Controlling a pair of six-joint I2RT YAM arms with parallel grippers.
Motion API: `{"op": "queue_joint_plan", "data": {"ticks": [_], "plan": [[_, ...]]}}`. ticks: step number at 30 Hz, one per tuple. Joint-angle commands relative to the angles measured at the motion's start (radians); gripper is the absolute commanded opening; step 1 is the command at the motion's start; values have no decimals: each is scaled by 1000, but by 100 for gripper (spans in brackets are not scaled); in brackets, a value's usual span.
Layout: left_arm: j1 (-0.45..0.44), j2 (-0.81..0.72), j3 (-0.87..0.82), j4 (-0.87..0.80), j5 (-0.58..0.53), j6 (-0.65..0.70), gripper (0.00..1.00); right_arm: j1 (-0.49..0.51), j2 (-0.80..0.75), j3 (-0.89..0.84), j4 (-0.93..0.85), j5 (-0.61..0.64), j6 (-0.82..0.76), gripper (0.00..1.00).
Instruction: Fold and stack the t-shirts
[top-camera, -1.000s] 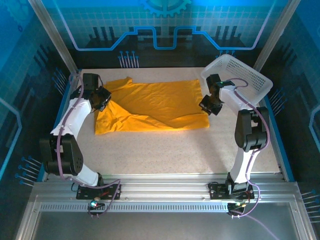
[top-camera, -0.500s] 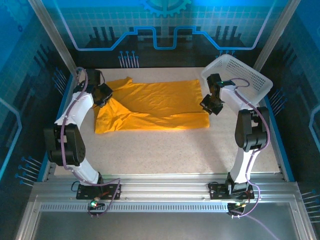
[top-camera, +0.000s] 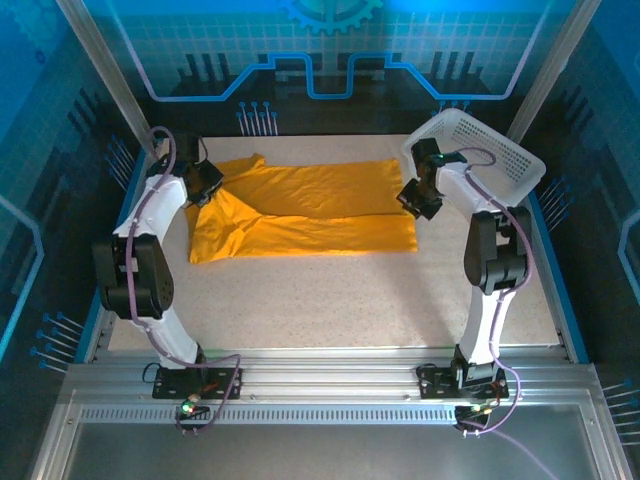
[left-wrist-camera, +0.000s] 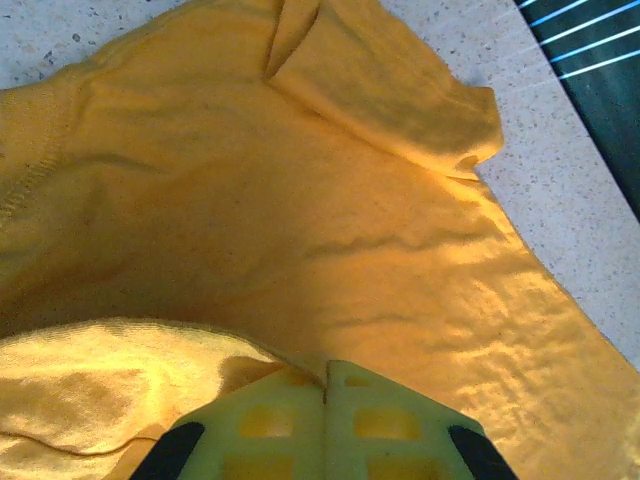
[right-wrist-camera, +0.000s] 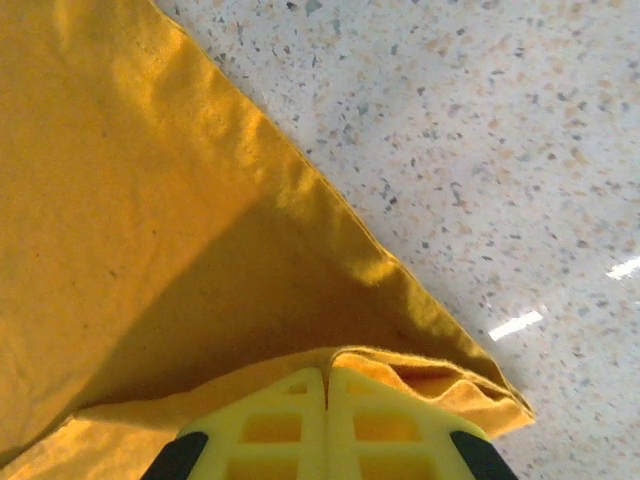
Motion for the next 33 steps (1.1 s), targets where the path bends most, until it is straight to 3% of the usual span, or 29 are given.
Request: {"op": "queue_joint_plan", "data": {"ticks": [1, 3, 6, 10, 13, 18, 21, 26, 31, 33], "plan": [[11, 38, 35, -16, -20, 44, 3, -12, 64, 73, -39, -11, -27, 0], [18, 63, 60, -51, -17, 50, 35, -14, 91, 107, -58, -16, -48, 10], [27, 46, 78, -114, -56, 63, 52, -17, 77, 125, -71, -7, -83, 31], [49, -69, -15, -221, -115, 9, 62, -14, -8, 68, -84, 22, -116, 45], [94, -200, -225, -220, -88, -101, 63, -14, -104, -89, -35, -20, -104, 45], [248, -334, -537, -43, 128, -265, 66, -23, -231, -369, 132, -178, -68, 49], [306, -340, -621, 72, 215, -357, 67, -39, -239, -433, 193, -233, -75, 54], [311, -326, -686, 180, 224, -452, 67, -74, -203, -469, 241, -277, -58, 53], [311, -268, -712, 242, 222, -495, 56, -80, -154, -458, 259, -271, -37, 47], [312, -254, -721, 268, 208, -508, 47, -76, -126, -444, 264, -266, -16, 43]]}}
